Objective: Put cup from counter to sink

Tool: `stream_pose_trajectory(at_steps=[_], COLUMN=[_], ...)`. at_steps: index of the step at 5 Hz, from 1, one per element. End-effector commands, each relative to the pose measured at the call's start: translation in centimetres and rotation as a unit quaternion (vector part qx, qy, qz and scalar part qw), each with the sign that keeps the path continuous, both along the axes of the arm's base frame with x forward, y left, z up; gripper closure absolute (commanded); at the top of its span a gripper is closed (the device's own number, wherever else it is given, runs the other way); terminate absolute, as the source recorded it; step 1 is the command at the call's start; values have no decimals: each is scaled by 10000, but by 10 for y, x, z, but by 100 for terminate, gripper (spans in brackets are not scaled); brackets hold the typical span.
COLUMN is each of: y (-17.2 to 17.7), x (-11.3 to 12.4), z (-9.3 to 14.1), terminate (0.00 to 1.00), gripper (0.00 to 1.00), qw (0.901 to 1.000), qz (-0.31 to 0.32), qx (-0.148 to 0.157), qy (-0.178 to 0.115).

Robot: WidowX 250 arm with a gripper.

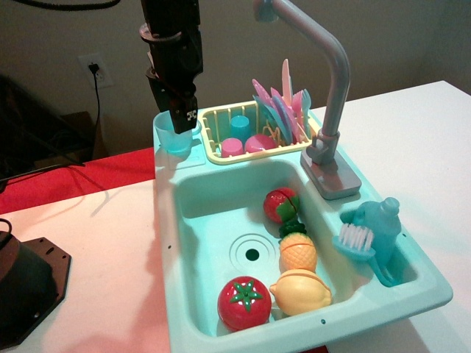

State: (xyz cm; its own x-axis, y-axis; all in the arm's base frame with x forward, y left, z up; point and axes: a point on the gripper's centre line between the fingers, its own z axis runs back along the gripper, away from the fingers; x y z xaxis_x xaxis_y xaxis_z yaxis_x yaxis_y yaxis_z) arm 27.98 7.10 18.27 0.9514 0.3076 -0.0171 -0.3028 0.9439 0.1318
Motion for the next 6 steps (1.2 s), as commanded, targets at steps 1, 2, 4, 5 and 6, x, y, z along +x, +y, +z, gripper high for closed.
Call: stream_pose_trajectory(at_steps=[1,2,4,5,6], y=[0,4,24,27,25], x=[0,2,6,7,6], z=[0,-2,-20,-33,-40], terminate=[0,0,0,0,0], gripper=[0,0,0,0,0], qw=[10000,10000,9995,9990,9990], qz=[0,3,255,335,271], qx=[0,70,172,250,278], qy=[0,44,82,181,232])
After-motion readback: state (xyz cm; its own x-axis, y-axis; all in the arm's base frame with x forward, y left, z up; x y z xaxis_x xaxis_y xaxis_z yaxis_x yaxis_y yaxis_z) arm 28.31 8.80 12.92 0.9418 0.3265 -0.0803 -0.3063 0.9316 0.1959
